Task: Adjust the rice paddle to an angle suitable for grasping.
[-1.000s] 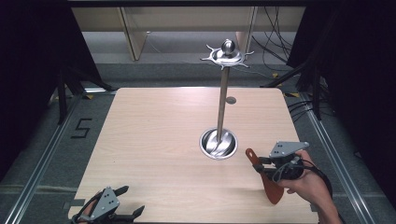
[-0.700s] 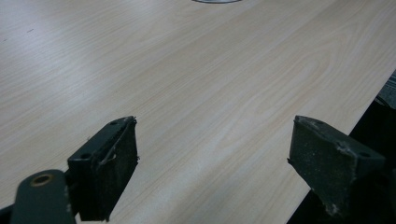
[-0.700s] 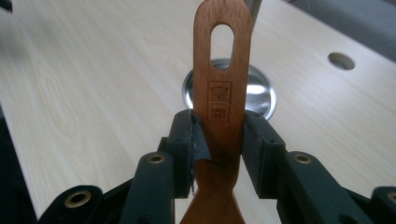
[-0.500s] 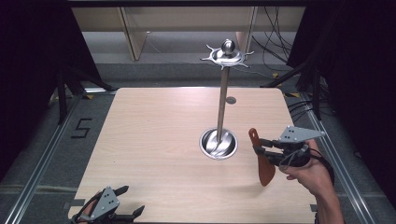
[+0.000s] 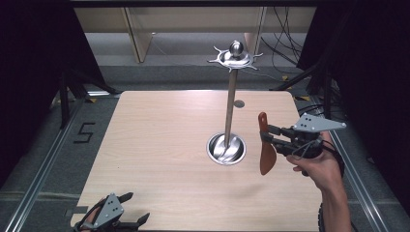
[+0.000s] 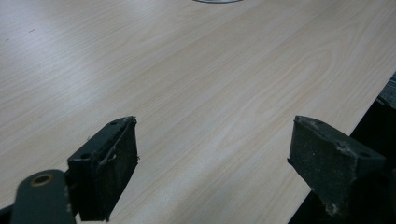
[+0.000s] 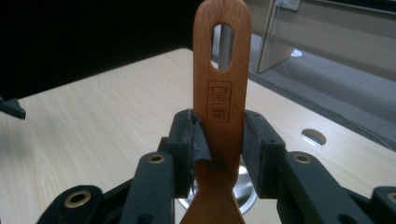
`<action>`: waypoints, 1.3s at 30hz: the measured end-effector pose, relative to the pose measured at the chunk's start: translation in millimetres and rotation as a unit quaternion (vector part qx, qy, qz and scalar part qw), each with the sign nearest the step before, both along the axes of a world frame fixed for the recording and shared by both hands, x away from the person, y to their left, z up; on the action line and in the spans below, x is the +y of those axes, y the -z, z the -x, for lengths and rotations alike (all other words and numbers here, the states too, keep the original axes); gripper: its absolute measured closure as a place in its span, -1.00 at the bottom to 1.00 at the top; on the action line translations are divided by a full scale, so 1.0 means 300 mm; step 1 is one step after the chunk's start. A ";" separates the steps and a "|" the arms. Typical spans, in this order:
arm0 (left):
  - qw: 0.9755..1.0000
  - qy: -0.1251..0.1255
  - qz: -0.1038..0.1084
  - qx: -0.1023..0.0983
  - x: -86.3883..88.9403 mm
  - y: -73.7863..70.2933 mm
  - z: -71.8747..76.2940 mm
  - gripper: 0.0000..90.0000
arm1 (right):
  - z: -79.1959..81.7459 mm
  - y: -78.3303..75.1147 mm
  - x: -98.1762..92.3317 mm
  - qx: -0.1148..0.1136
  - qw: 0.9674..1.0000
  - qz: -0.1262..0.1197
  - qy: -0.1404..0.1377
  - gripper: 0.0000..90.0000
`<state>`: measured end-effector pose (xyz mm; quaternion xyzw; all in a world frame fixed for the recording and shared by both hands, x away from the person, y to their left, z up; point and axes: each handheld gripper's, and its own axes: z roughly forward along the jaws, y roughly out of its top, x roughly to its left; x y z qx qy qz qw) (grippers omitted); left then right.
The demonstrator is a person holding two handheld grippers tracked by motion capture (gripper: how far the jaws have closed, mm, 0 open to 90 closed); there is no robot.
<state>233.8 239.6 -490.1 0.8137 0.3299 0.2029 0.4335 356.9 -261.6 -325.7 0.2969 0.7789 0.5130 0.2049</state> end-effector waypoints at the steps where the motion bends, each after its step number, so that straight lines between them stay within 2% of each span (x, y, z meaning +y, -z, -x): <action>1: 1.000 0.001 0.000 0.000 0.000 -0.001 0.000 -0.67 | 0.000 0.000 0.000 0.000 1.000 0.000 0.000 0.49; 2: 1.000 -0.006 0.002 0.011 0.000 -0.002 0.003 -0.67 | -0.004 -0.006 0.006 -0.008 1.000 -0.007 0.000 0.49; 4: 1.000 -0.009 0.010 0.010 -0.001 0.002 0.003 -0.67 | -0.007 -0.026 0.017 -0.018 1.000 -0.015 0.004 0.49; 9: 1.000 -0.010 0.015 0.007 -0.005 0.005 0.003 -0.67 | -0.021 -0.055 0.031 -0.033 0.999 -0.022 -0.006 0.49; 11: 1.000 -0.010 0.015 0.007 -0.005 0.005 0.003 -0.67 | -0.028 -0.063 0.041 -0.044 0.999 -0.028 0.000 0.49; 13: 1.000 -0.008 0.010 0.011 -0.003 0.001 0.003 -0.67 | -0.030 -0.070 0.042 -0.037 0.999 -0.025 -0.009 0.49; 16: 1.000 -0.002 -0.001 -0.002 0.003 0.000 -0.001 -0.67 | -0.036 -0.097 0.048 -0.047 0.999 -0.028 -0.004 0.49; 17: 1.000 -0.011 0.011 0.008 -0.002 0.004 0.003 -0.67 | -0.036 -0.097 0.048 -0.047 0.999 -0.028 -0.004 0.49; 18: 1.000 -0.007 0.007 0.009 -0.001 0.000 0.003 -0.67 | -0.032 -0.114 0.051 -0.043 0.999 -0.028 -0.001 0.49; 19: 1.000 -0.007 0.007 0.010 -0.001 0.000 0.003 -0.67 | -0.035 -0.119 0.051 -0.048 0.998 -0.029 -0.002 0.49; 22: 1.000 -0.011 0.013 0.009 -0.005 0.004 0.003 -0.67 | -0.038 -0.134 0.050 -0.050 0.998 -0.034 0.000 0.49; 23: 1.000 -0.007 0.006 0.011 -0.001 0.001 0.003 -0.67 | -0.040 -0.142 0.048 -0.053 0.998 -0.033 0.004 0.49; 26: 1.000 -0.011 0.012 0.009 -0.004 0.004 0.003 -0.67 | -0.051 -0.174 0.044 -0.059 0.998 -0.033 0.006 0.49; 28: 1.000 -0.011 0.013 0.008 -0.005 0.005 0.003 -0.67 | -0.050 -0.178 0.046 -0.053 0.998 -0.039 0.006 0.49; 29: 1.000 -0.010 0.012 0.008 -0.005 0.003 0.004 -0.67 | -0.053 -0.185 0.044 -0.058 0.998 -0.038 0.005 0.49; 30: 1.000 -0.001 0.002 0.000 0.000 0.000 -0.001 -0.67 | -0.055 -0.194 0.044 -0.063 0.997 -0.038 0.003 0.49; 32: 1.000 -0.011 0.015 0.008 -0.006 0.005 0.003 -0.67 | -0.053 -0.211 0.044 -0.059 0.997 -0.041 0.007 0.49; 33: 1.000 -0.009 0.014 0.007 -0.005 0.005 0.003 -0.67 | -0.054 -0.216 0.042 -0.062 0.997 -0.037 0.007 0.49; 34: 1.000 -0.001 0.002 0.000 -0.001 0.000 -0.001 -0.67 | -0.055 -0.220 0.044 -0.064 0.997 -0.038 0.009 0.49; 38: 1.000 -0.002 0.006 -0.002 -0.003 0.003 -0.001 -0.67 | -0.059 -0.236 0.044 -0.065 0.997 -0.045 0.006 0.49; 39: 1.000 0.000 0.002 -0.001 -0.001 0.002 -0.001 -0.67 | -0.059 -0.236 0.044 -0.065 0.997 -0.045 0.006 0.49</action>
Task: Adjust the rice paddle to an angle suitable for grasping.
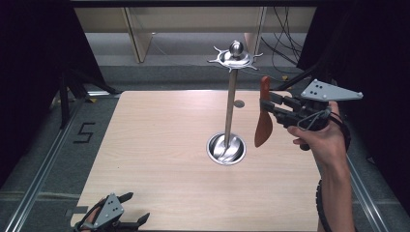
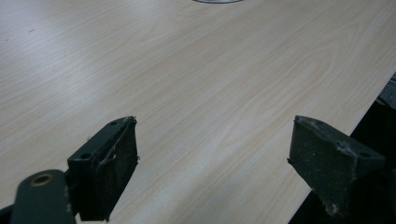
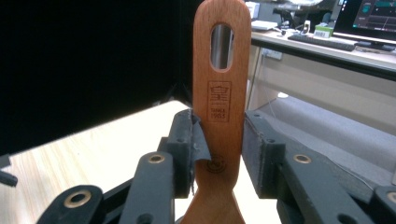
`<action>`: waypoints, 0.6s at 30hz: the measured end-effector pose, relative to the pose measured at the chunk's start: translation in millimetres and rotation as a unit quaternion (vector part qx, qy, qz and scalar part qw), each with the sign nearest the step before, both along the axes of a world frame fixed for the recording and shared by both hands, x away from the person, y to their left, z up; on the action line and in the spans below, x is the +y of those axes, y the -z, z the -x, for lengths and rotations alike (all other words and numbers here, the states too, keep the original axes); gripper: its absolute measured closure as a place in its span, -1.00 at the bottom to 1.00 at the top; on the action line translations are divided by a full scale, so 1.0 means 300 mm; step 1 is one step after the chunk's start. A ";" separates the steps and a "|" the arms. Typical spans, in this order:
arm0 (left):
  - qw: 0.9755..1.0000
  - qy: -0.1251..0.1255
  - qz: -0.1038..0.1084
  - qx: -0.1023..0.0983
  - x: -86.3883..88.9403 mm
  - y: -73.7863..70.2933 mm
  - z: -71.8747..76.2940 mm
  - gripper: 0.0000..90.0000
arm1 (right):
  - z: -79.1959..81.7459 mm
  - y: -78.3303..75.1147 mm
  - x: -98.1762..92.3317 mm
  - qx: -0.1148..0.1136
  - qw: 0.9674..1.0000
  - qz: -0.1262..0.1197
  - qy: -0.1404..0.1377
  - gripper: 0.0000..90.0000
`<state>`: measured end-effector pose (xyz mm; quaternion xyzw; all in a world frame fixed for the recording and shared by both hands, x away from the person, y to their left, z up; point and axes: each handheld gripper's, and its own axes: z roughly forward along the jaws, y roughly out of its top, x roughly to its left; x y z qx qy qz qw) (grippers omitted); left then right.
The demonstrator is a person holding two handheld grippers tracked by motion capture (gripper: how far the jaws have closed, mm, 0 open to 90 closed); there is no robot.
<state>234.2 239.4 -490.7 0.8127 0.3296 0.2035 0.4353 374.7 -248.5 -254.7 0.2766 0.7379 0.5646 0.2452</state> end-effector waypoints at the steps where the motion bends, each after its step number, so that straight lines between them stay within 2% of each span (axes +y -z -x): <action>1: 1.000 0.000 -0.001 0.001 0.000 -0.002 0.000 -0.67 | -0.002 -0.003 0.001 -0.002 1.000 0.001 0.003 0.49; 3: 1.000 -0.003 0.007 0.000 -0.004 0.002 0.000 -0.67 | -0.005 -0.012 0.003 -0.003 1.000 -0.001 0.003 0.49; 4: 1.000 -0.010 0.015 0.009 -0.007 0.005 0.004 -0.67 | -0.007 -0.016 0.003 -0.001 1.000 -0.002 0.000 0.49; 5: 1.000 -0.008 0.012 0.007 -0.006 0.004 0.003 -0.67 | -0.008 -0.020 0.006 0.002 1.000 -0.007 0.001 0.49; 7: 1.000 0.000 0.000 0.002 0.000 -0.002 0.000 -0.67 | -0.011 -0.034 0.009 -0.007 1.000 0.003 0.005 0.49; 8: 1.000 0.000 0.000 0.002 0.000 -0.002 0.000 -0.67 | -0.011 -0.034 0.009 -0.007 1.000 0.003 0.005 0.49; 9: 1.000 -0.008 0.011 0.007 -0.004 0.003 0.003 -0.67 | -0.016 -0.042 0.008 -0.007 1.000 -0.003 0.004 0.49; 11: 1.000 0.001 -0.001 0.001 0.000 -0.002 0.000 -0.67 | -0.021 -0.046 0.008 -0.005 1.000 -0.006 0.005 0.49; 14: 1.000 0.000 0.000 0.001 0.000 -0.002 0.000 -0.67 | -0.027 -0.050 0.011 0.002 1.000 -0.011 0.005 0.49; 15: 1.000 0.000 0.001 0.000 -0.001 0.000 0.000 -0.67 | -0.035 -0.051 0.010 -0.006 1.000 -0.013 0.007 0.49; 17: 1.000 -0.002 0.005 0.000 -0.003 0.002 0.000 -0.67 | -0.041 -0.054 0.014 0.000 1.000 -0.013 0.005 0.49; 18: 1.000 -0.002 0.006 0.000 -0.003 0.002 -0.001 -0.67 | -0.044 -0.056 0.016 -0.004 1.000 -0.009 0.010 0.49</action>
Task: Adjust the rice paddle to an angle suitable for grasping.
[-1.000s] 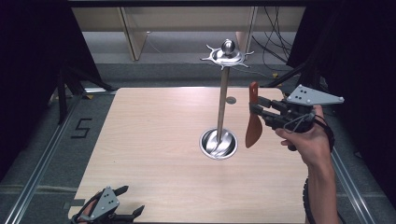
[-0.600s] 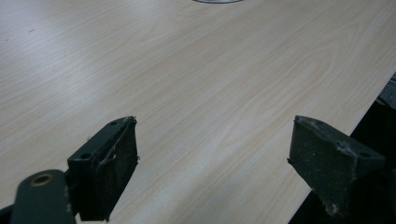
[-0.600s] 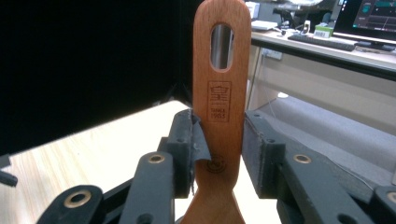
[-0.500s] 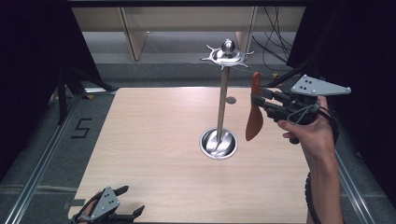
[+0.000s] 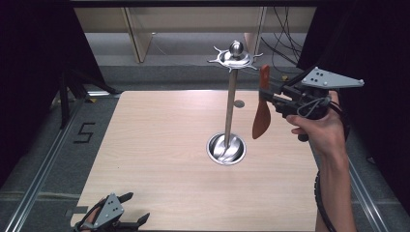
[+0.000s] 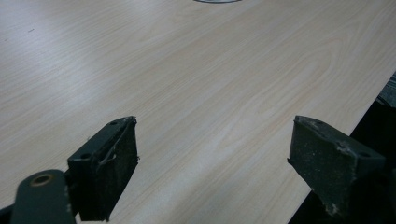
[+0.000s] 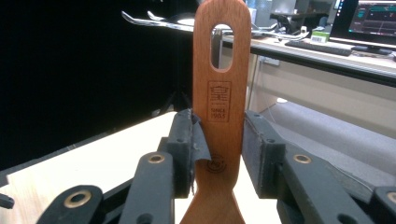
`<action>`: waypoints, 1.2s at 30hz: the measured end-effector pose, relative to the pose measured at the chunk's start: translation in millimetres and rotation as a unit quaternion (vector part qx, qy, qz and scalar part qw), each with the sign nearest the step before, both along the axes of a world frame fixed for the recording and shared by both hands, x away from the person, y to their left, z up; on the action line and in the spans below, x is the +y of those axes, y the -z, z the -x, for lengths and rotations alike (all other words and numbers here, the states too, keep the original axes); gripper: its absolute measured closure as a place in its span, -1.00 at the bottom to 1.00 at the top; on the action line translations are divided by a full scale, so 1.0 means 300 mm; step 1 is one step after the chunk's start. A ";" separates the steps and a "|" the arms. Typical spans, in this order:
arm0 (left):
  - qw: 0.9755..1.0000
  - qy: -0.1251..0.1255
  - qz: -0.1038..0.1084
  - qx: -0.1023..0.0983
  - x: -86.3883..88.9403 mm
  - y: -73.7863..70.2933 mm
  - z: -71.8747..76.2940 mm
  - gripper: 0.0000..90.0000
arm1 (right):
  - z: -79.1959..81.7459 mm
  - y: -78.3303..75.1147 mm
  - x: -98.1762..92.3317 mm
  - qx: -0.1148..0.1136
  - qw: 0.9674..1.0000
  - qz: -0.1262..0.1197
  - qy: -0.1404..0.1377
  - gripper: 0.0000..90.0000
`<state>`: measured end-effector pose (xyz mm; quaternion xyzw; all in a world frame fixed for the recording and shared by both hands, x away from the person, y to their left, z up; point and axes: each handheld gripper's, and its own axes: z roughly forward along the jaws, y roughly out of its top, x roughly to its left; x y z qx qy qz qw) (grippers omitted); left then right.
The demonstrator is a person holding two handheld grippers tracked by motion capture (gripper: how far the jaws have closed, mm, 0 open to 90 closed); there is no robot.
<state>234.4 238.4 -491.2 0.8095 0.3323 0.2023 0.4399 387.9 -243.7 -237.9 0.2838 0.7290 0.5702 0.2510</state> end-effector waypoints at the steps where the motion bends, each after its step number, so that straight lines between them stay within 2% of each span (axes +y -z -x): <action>1: 1.000 -0.009 0.012 0.009 -0.005 0.003 0.004 -0.67 | -0.004 -0.002 0.001 0.001 1.000 0.002 0.000 0.49; 3: 1.000 -0.005 0.005 0.007 -0.002 0.002 0.004 -0.67 | -0.010 -0.005 0.010 0.011 1.000 -0.009 -0.005 0.49; 5: 1.000 0.001 -0.002 0.000 0.001 0.000 0.000 -0.67 | -0.013 -0.007 0.012 0.008 1.000 -0.005 -0.004 0.49; 6: 1.000 -0.009 0.012 0.009 -0.004 0.003 0.004 -0.67 | -0.015 -0.010 0.019 0.011 1.000 -0.005 -0.004 0.49; 7: 1.000 -0.009 0.012 0.009 -0.004 0.003 0.004 -0.67 | -0.015 -0.010 0.019 0.011 1.000 -0.005 -0.004 0.49; 8: 1.000 -0.008 0.009 0.008 -0.003 0.003 0.004 -0.67 | -0.024 -0.012 0.024 0.007 1.000 -0.003 -0.001 0.49; 9: 1.000 0.003 -0.008 0.001 0.004 -0.004 0.001 -0.67 | -0.026 -0.012 0.026 0.007 1.000 -0.002 -0.001 0.49; 11: 1.000 0.004 -0.010 0.001 0.005 -0.005 0.001 -0.67 | -0.029 -0.013 0.027 0.006 1.000 0.002 -0.002 0.49; 12: 1.000 -0.008 0.006 0.011 -0.001 0.001 0.005 -0.67 | -0.029 -0.012 0.034 0.011 1.000 -0.004 -0.004 0.49; 13: 1.000 -0.010 0.012 0.009 -0.003 0.004 0.005 -0.67 | -0.031 -0.011 0.034 0.009 1.000 -0.004 -0.003 0.49; 15: 1.000 -0.008 0.011 0.009 -0.004 0.003 0.004 -0.67 | -0.031 -0.012 0.033 0.007 1.000 -0.004 -0.002 0.49; 16: 1.000 0.002 -0.007 0.003 0.003 -0.004 0.001 -0.67 | -0.033 -0.011 0.033 0.013 1.000 -0.002 -0.002 0.49; 18: 1.000 0.003 -0.006 0.001 0.003 -0.004 0.001 -0.67 | -0.039 -0.009 0.033 0.012 1.000 -0.004 -0.004 0.49; 19: 1.000 0.002 -0.006 0.000 0.003 -0.002 0.001 -0.67 | -0.041 -0.005 0.038 0.020 1.000 -0.011 -0.008 0.49; 20: 1.000 0.002 -0.006 0.000 0.003 -0.002 0.001 -0.67 | -0.041 -0.005 0.038 0.020 1.000 -0.011 -0.008 0.49; 21: 1.000 -0.007 0.007 0.009 -0.001 0.001 0.004 -0.67 | -0.045 -0.006 0.042 0.011 1.000 -0.003 -0.008 0.49; 24: 1.000 -0.007 0.007 0.009 -0.001 0.002 0.005 -0.67 | -0.044 -0.007 0.047 0.013 1.000 -0.006 -0.009 0.49; 25: 1.000 0.004 -0.007 0.001 0.004 -0.003 0.001 -0.67 | -0.047 -0.008 0.051 0.015 1.000 -0.005 -0.010 0.49; 28: 1.000 0.002 -0.003 0.001 0.002 -0.003 0.001 -0.67 | -0.049 -0.010 0.053 0.013 1.000 0.000 -0.008 0.49; 33: 1.000 0.004 -0.010 0.003 0.006 -0.005 0.001 -0.67 | -0.058 -0.006 0.061 0.015 1.000 0.001 -0.007 0.49; 34: 1.000 0.004 -0.010 0.003 0.006 -0.005 0.001 -0.67 | -0.057 -0.003 0.063 0.023 1.000 -0.004 -0.008 0.49; 36: 1.000 0.003 -0.007 0.001 0.004 -0.004 0.001 -0.67 | -0.061 0.001 0.064 0.021 1.000 -0.007 -0.008 0.49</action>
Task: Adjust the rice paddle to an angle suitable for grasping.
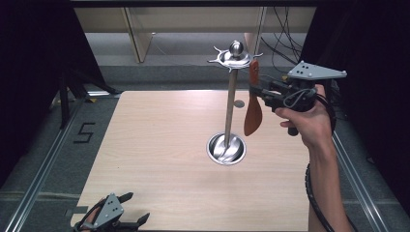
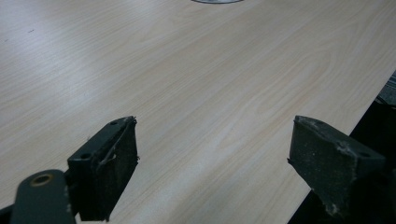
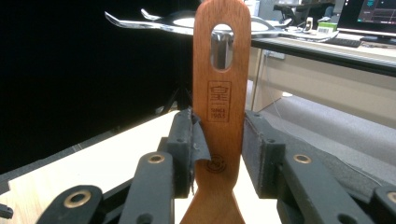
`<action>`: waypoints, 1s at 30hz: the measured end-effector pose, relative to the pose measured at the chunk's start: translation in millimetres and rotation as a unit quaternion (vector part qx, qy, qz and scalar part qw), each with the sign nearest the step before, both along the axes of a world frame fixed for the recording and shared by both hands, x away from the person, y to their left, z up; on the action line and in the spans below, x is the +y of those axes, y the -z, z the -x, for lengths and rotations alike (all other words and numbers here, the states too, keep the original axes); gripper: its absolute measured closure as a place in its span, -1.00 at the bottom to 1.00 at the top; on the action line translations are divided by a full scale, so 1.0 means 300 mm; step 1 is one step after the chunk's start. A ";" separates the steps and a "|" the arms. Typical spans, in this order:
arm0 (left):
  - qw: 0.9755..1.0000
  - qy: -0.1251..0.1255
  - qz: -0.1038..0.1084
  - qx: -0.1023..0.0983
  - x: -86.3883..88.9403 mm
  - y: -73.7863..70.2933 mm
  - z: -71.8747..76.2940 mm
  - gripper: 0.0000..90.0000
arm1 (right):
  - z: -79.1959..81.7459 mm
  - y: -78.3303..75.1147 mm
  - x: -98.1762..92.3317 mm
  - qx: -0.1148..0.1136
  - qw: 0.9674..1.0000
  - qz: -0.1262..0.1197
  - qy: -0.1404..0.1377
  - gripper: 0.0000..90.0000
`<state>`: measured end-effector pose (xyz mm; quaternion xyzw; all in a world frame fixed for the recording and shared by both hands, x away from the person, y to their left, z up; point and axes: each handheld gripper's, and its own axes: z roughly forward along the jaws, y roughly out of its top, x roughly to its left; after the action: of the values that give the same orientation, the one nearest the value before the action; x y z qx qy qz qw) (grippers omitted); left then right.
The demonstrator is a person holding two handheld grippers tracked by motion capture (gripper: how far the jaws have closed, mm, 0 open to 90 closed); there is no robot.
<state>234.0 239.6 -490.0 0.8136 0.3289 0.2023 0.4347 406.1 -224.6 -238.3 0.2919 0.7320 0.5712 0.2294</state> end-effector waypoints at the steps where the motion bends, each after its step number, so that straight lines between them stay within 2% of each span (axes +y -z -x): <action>1: 1.000 0.001 -0.003 0.002 0.001 -0.001 -0.001 -0.67 | 0.000 0.001 0.000 0.004 1.000 0.002 0.000 0.49; 7: 1.000 0.000 -0.001 0.000 0.000 0.000 0.000 -0.67 | -0.009 0.008 -0.001 -0.002 1.000 0.002 0.000 0.49; 13: 1.000 0.002 -0.003 0.001 0.002 -0.001 -0.001 -0.67 | -0.006 0.015 -0.002 0.007 1.000 -0.011 -0.004 0.48; 14: 1.000 0.002 -0.004 0.002 0.003 -0.002 -0.001 -0.67 | -0.011 0.016 -0.004 -0.006 1.000 -0.007 -0.007 0.47; 15: 1.000 0.001 -0.004 0.003 0.002 -0.001 -0.001 -0.67 | 0.001 0.017 -0.003 0.008 1.000 -0.013 0.000 0.45; 19: 1.000 0.002 -0.004 0.002 0.002 -0.002 -0.001 -0.67 | 0.002 0.021 -0.007 0.003 1.000 -0.012 0.004 0.42; 21: 1.000 0.001 -0.004 0.002 0.003 -0.002 -0.001 -0.67 | 0.012 0.028 -0.010 0.016 1.000 -0.021 0.005 0.36; 23: 1.000 0.002 -0.005 0.002 0.003 -0.003 -0.001 -0.67 | 0.016 0.032 -0.011 0.019 1.000 -0.024 0.005 0.31; 24: 1.000 -0.005 0.004 0.011 -0.001 0.000 0.004 -0.67 | 0.022 0.033 -0.012 0.022 0.999 -0.026 0.008 0.31; 25: 1.000 -0.005 0.004 0.010 -0.001 0.000 0.003 -0.67 | 0.020 0.036 -0.019 0.002 1.000 -0.018 0.004 0.29; 26: 1.000 -0.002 0.000 0.007 0.001 -0.001 0.002 -0.67 | 0.031 0.038 -0.018 0.013 1.000 -0.023 0.009 0.27; 27: 1.000 0.002 -0.005 0.001 0.003 -0.002 -0.001 -0.67 | 0.035 0.040 -0.022 0.008 1.000 -0.019 0.010 0.26; 28: 1.000 0.003 -0.005 0.002 0.002 -0.003 -0.001 -0.67 | 0.045 0.047 -0.028 -0.007 1.000 -0.005 0.018 0.23; 29: 1.000 0.003 -0.005 0.002 0.002 -0.003 -0.001 -0.67 | 0.057 0.052 -0.027 0.007 1.000 -0.008 0.016 0.21; 30: 1.000 -0.002 0.001 0.007 0.000 -0.001 0.002 -0.67 | 0.057 0.052 -0.027 0.007 1.000 -0.008 0.016 0.21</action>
<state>233.4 239.7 -489.7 0.8139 0.3341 0.1974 0.4324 389.1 -232.7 -253.8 0.3091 0.7243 0.5715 0.2309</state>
